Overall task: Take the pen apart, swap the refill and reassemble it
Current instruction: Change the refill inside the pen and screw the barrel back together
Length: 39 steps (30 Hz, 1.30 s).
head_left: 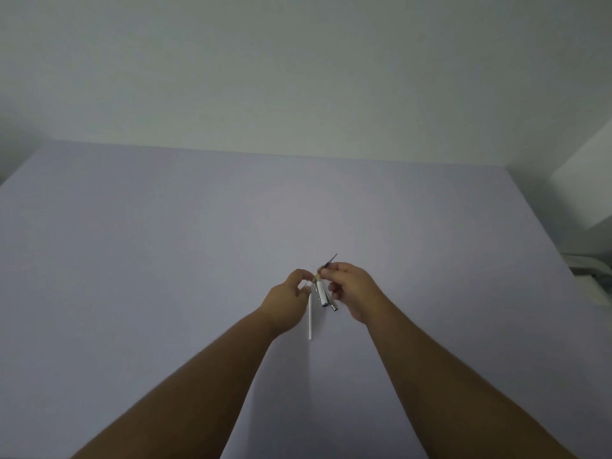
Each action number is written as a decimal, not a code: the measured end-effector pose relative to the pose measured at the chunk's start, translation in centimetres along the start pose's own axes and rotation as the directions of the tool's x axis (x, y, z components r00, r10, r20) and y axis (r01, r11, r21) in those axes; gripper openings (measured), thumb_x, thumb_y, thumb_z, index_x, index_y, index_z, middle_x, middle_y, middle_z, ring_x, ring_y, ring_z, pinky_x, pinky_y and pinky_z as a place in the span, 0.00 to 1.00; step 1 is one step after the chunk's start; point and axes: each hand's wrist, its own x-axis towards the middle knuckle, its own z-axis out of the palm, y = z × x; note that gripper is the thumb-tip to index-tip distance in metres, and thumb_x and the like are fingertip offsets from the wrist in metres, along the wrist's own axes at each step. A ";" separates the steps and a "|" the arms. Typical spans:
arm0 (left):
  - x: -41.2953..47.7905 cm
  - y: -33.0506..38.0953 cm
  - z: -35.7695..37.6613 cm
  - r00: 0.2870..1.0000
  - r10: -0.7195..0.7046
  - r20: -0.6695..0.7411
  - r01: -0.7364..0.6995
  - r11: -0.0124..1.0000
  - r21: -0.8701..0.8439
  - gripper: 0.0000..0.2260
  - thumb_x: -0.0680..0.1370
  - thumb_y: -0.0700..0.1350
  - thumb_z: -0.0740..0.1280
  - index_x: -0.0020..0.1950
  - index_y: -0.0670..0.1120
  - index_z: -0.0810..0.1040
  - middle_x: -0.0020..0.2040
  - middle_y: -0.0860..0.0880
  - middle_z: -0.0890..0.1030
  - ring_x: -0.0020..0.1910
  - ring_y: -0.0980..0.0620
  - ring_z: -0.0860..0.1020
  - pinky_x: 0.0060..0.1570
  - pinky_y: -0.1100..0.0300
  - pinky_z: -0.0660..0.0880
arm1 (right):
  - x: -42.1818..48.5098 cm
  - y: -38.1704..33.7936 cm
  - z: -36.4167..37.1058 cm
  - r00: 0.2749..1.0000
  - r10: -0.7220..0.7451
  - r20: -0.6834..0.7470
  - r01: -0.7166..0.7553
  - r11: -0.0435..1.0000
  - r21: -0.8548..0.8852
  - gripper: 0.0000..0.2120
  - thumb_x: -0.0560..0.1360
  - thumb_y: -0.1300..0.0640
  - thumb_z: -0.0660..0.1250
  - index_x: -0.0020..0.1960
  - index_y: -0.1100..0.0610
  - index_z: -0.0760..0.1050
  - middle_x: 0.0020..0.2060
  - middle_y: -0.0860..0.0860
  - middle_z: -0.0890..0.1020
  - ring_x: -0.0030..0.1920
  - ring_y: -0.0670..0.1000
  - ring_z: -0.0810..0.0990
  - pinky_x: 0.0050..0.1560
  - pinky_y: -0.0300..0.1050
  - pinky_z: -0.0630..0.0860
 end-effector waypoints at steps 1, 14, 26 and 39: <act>0.0 0.0 0.0 1.000 0.000 0.003 0.000 1.000 0.000 0.11 0.82 0.45 0.54 0.61 0.51 0.71 0.40 0.43 0.74 0.36 0.48 0.70 0.36 0.60 0.70 | -0.1 -0.4 0.0 1.000 -0.005 -0.025 0.006 0.999 0.040 0.04 0.75 0.61 0.66 0.44 0.57 0.79 0.41 0.55 0.80 0.33 0.48 0.73 0.35 0.39 0.70; -0.1 -1.3 -0.1 0.993 -0.113 -0.018 0.113 0.993 0.015 0.11 0.79 0.43 0.57 0.59 0.45 0.75 0.53 0.42 0.81 0.50 0.42 0.79 0.53 0.49 0.77 | -0.2 2.4 -2.3 0.961 -0.116 -0.253 -0.123 0.638 -0.760 0.10 0.73 0.60 0.64 0.43 0.66 0.81 0.42 0.63 0.84 0.49 0.61 0.82 0.47 0.48 0.76; -0.2 -1.6 -0.2 0.991 -0.063 -0.116 0.069 0.997 0.045 0.10 0.79 0.44 0.61 0.59 0.46 0.76 0.46 0.50 0.77 0.42 0.50 0.73 0.43 0.61 0.70 | 0.1 3.8 -1.9 0.941 -0.141 -0.307 -0.144 0.656 -0.741 0.09 0.75 0.56 0.66 0.47 0.61 0.80 0.47 0.58 0.84 0.50 0.58 0.82 0.47 0.45 0.76; -0.8 -1.6 -0.6 0.986 -0.040 -0.163 0.051 0.997 0.064 0.11 0.79 0.44 0.62 0.59 0.47 0.77 0.47 0.50 0.77 0.45 0.50 0.74 0.45 0.61 0.70 | -0.8 3.3 -1.4 0.925 -0.199 -0.325 -0.126 0.645 -0.754 0.11 0.76 0.54 0.63 0.49 0.61 0.78 0.49 0.58 0.83 0.52 0.58 0.80 0.51 0.48 0.76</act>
